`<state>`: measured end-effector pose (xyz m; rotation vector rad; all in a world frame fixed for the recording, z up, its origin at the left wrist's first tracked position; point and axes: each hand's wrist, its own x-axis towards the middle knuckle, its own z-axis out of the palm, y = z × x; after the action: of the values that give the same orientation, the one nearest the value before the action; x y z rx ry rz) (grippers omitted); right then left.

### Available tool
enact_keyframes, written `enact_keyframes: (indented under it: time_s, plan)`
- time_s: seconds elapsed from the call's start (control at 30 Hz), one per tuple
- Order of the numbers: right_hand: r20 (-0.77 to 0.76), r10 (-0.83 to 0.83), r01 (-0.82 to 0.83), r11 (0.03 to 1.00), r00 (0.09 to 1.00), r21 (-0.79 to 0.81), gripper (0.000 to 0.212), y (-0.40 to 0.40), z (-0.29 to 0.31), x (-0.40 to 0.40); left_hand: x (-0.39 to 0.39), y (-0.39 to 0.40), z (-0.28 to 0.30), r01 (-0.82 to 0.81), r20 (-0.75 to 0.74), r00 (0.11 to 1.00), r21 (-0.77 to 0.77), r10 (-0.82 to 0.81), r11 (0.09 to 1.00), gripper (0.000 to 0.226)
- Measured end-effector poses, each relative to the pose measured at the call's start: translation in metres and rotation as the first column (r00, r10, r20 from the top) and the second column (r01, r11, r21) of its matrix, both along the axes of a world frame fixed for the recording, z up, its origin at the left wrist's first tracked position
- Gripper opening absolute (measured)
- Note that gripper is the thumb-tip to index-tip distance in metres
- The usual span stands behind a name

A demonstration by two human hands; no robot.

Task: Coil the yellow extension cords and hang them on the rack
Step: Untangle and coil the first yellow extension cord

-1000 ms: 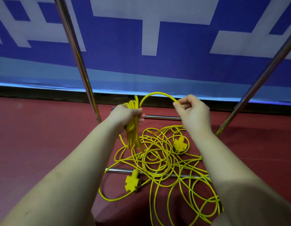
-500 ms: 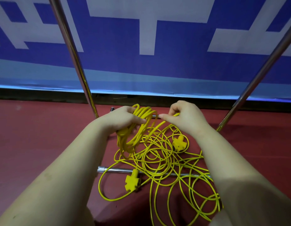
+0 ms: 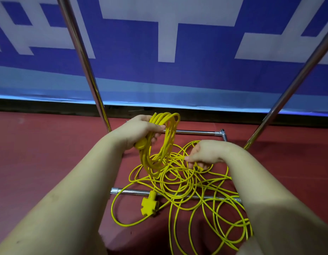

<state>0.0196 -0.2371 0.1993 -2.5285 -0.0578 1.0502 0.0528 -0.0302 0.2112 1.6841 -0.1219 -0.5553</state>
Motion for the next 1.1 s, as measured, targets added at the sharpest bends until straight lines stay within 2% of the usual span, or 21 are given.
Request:
enact_keyframes:
  time_s: [0.03, 0.1, 0.2, 0.3, 0.33, 0.4, 0.47, 0.53, 0.57, 0.63, 0.7, 0.73, 0.77, 0.8, 0.87, 0.93, 0.97, 1.03, 1.1]
  plan:
    - [-0.048, -0.103, 0.108, 0.989, 0.993, 0.099, 0.026, 0.001, -0.003, 0.0, 0.001, 0.0, 0.0, -0.026, 0.019, 0.999, 0.003, 0.026, 1.0, 0.02]
    - [-0.131, -0.332, 0.354, 0.908, 0.934, 0.222, 0.023, 0.002, -0.008, 0.002, 0.003, 0.003, -0.001, -0.073, 0.046, 0.996, -0.001, 0.073, 0.997, 0.02]
    - [-0.15, -0.651, 0.649, 0.654, 0.745, 0.388, 0.032, -0.001, -0.013, 0.01, 0.006, 0.007, -0.002, -0.089, 0.062, 0.994, 0.0, 0.088, 0.996, 0.02]
    - [-0.1, -0.827, 0.677, 0.377, 0.553, 0.632, 0.039, -0.006, -0.009, 0.021, 0.004, 0.008, 0.0, -0.022, 0.046, 0.999, 0.003, 0.022, 1.0, 0.021]
    - [-0.068, -0.848, 0.645, 0.345, 0.526, 0.682, 0.041, -0.007, -0.008, 0.023, 0.003, 0.007, 0.0, 0.005, 0.03, 1.0, -0.005, -0.004, 1.0, 0.02]
    - [0.055, -0.841, 0.605, 0.431, 0.538, 0.67, 0.043, -0.006, -0.008, 0.023, 0.001, 0.004, 0.0, 0.049, -0.007, 0.999, -0.025, -0.049, 0.998, 0.016]
    - [0.12, -0.793, 0.59, 0.535, 0.597, 0.605, 0.046, -0.003, -0.01, 0.021, 0.0, 0.0, -0.001, 0.055, -0.016, 0.998, -0.027, -0.055, 0.998, 0.014]
    - [0.205, -0.708, 0.541, 0.665, 0.676, 0.516, 0.037, 0.0, -0.013, 0.018, 0.001, -0.003, -0.004, 0.0, -0.014, 1.0, -0.044, -0.001, 0.999, 0.017]
    - [0.296, -0.639, 0.501, 0.754, 0.71, 0.425, 0.031, 0.0, -0.014, 0.018, 0.002, -0.005, -0.004, -0.042, -0.018, 0.999, -0.067, 0.041, 0.997, 0.016]
    - [0.459, -0.409, 0.408, 0.907, 0.789, 0.107, 0.025, -0.004, -0.014, 0.019, 0.004, -0.006, -0.004, -0.14, -0.024, 0.99, -0.129, 0.138, 0.982, 0.012]
    - [0.407, -0.195, 0.299, 0.931, 0.892, -0.21, 0.027, -0.007, -0.013, 0.016, 0.007, -0.004, -0.005, -0.263, -0.031, 0.965, -0.197, 0.262, 0.945, 0.013]
    - [0.333, -0.159, 0.25, 0.935, 0.93, -0.252, 0.027, -0.007, -0.011, 0.014, 0.009, -0.002, -0.005, -0.316, -0.035, 0.948, -0.223, 0.316, 0.922, 0.014]
    - [0.272, -0.146, 0.209, 0.953, 0.951, -0.218, 0.026, -0.006, -0.01, 0.012, 0.01, -0.001, -0.005, -0.35, -0.035, 0.935, -0.234, 0.352, 0.907, 0.014]
    - [0.262, -0.147, 0.182, 0.976, 0.954, -0.117, 0.024, -0.004, -0.007, 0.01, 0.011, 0.0, -0.005, -0.365, -0.031, 0.929, -0.23, 0.368, 0.902, 0.014]
    - [0.34, -0.226, 0.166, 0.966, 0.913, 0.198, 0.019, 0.002, -0.001, 0.007, 0.009, -0.002, -0.006, -0.353, -0.022, 0.934, -0.202, 0.356, 0.914, 0.013]
    - [0.333, -0.395, 0.174, 0.827, 0.856, 0.534, 0.017, 0.007, 0.005, 0.006, 0.007, -0.007, -0.01, -0.316, -0.003, 0.948, -0.16, 0.319, 0.935, 0.011]
    - [0.319, -0.456, 0.169, 0.752, 0.831, 0.637, 0.021, 0.01, 0.008, 0.006, 0.006, -0.009, -0.013, -0.296, 0.02, 0.954, -0.123, 0.3, 0.947, 0.009]
    - [0.342, -0.533, 0.15, 0.679, 0.774, 0.719, 0.026, 0.015, 0.012, 0.006, 0.006, -0.01, -0.018, -0.244, 0.073, 0.967, -0.031, 0.246, 0.969, 0.007]
    - [0.384, -0.599, 0.131, 0.64, 0.703, 0.757, 0.029, 0.016, 0.014, 0.006, 0.004, -0.012, -0.02, -0.145, 0.051, 0.988, -0.036, 0.147, 0.989, 0.014]
